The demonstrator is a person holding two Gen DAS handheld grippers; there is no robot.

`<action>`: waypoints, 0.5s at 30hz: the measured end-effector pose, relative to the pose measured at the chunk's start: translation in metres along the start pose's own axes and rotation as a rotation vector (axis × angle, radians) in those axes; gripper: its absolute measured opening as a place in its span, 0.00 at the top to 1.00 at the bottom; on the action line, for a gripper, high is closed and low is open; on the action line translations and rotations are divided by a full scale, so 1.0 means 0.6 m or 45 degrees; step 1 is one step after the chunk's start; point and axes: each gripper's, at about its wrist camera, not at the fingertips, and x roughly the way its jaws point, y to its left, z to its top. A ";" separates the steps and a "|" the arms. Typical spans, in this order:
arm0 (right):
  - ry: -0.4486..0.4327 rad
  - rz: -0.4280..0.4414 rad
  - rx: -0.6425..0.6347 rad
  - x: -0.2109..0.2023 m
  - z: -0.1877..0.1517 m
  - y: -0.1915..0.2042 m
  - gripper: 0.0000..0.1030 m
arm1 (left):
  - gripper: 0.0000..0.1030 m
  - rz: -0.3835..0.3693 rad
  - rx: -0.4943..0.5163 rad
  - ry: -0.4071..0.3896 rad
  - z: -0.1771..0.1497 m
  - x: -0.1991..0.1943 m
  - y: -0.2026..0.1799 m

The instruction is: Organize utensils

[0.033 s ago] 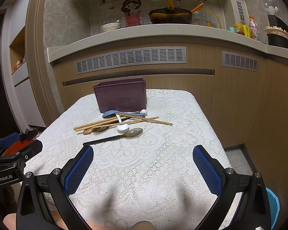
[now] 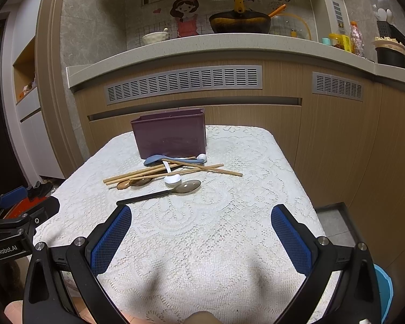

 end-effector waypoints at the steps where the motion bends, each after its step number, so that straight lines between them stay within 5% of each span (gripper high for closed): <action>1: 0.003 0.000 -0.004 0.002 0.001 0.000 0.00 | 0.00 -0.008 0.000 0.006 0.003 0.002 0.000; 11: -0.024 -0.001 -0.057 0.063 0.056 -0.003 0.00 | 0.00 -0.067 0.115 0.024 0.064 0.095 -0.001; 15: -0.005 -0.012 -0.160 0.120 0.089 0.008 0.00 | 0.00 -0.138 0.161 0.129 0.105 0.167 0.005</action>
